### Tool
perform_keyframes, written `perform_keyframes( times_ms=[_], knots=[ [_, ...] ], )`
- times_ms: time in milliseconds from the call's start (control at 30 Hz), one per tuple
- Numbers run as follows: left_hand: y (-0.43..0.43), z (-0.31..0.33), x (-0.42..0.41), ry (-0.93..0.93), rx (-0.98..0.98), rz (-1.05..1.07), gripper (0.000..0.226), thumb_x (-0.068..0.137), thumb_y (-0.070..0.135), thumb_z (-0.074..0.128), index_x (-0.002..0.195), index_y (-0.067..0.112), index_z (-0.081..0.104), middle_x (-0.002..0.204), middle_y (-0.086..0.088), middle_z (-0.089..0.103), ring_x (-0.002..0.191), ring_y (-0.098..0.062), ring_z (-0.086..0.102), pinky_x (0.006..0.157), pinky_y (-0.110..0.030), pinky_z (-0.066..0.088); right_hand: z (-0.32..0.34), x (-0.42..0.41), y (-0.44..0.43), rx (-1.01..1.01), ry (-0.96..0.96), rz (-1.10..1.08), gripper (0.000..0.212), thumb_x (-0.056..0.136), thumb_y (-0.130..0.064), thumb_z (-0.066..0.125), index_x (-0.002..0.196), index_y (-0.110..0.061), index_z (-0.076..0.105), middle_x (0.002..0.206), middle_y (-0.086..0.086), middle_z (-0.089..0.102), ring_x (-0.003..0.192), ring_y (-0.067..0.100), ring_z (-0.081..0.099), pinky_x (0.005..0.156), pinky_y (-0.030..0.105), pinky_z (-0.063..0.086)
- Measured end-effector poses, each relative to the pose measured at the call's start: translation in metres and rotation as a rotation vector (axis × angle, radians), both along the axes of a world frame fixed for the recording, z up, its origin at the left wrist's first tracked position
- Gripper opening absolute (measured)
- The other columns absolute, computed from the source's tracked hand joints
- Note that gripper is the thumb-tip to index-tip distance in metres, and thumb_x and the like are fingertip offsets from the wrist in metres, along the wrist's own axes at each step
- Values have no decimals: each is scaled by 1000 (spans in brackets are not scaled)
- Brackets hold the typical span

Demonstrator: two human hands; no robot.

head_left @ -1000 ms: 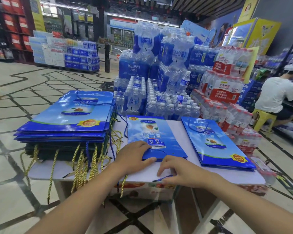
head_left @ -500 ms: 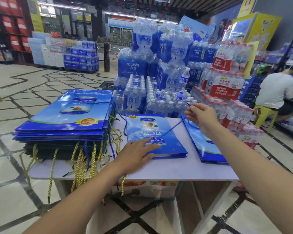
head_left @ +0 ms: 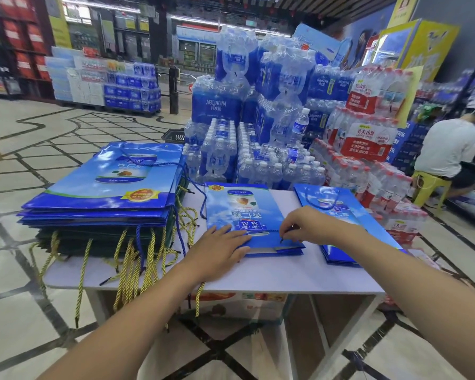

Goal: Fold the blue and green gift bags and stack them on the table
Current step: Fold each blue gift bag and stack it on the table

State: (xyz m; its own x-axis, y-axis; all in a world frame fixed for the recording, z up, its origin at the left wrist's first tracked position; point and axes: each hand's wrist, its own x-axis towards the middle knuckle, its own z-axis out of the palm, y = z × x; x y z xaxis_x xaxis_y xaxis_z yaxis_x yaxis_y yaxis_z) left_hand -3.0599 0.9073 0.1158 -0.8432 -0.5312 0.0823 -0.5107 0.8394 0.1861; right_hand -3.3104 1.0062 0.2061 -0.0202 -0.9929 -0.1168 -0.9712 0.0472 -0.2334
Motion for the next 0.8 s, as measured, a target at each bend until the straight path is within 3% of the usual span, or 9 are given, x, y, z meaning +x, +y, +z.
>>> perform_keyframes(
  times_ms=[133,233,367,567,700,800],
  knots=[
    [0,-1,0,10,14,-2,54,110,53,18,161,37,29,168,15,24,158,-19,11,126,-43,6,2,2,-5,15,115,54,14,94,-16,66,91,-24,77,88,-7,72,73,9,67,69,23,53],
    [0,-1,0,19,31,-1,54,111,52,17,161,37,30,168,16,24,158,-19,10,127,-42,6,6,5,-8,23,187,111,18,94,-14,65,85,-27,74,87,-9,68,71,6,60,67,19,46],
    [0,-2,1,49,52,-4,53,111,51,17,160,37,33,167,16,27,158,-19,11,126,-42,6,7,6,-12,21,237,123,15,94,-14,65,92,-21,77,90,-9,68,70,0,57,62,9,38],
    [0,-1,1,60,86,-2,52,111,51,17,158,37,35,166,15,29,158,-19,11,127,-42,6,4,10,-12,56,262,164,15,94,-16,64,93,-22,78,91,-11,64,73,-1,54,63,12,36],
    [2,1,2,90,106,7,51,112,49,18,156,36,39,165,15,33,157,-18,14,126,-41,8,2,12,-11,-3,223,98,24,97,-21,66,119,-28,73,107,-11,66,89,5,57,79,22,48],
    [4,3,2,138,130,18,49,113,46,20,154,34,44,162,15,39,156,-18,18,125,-40,11,-2,8,-5,-97,166,35,36,100,-25,63,133,-38,59,105,-22,69,76,-2,55,76,32,52]
  ],
)
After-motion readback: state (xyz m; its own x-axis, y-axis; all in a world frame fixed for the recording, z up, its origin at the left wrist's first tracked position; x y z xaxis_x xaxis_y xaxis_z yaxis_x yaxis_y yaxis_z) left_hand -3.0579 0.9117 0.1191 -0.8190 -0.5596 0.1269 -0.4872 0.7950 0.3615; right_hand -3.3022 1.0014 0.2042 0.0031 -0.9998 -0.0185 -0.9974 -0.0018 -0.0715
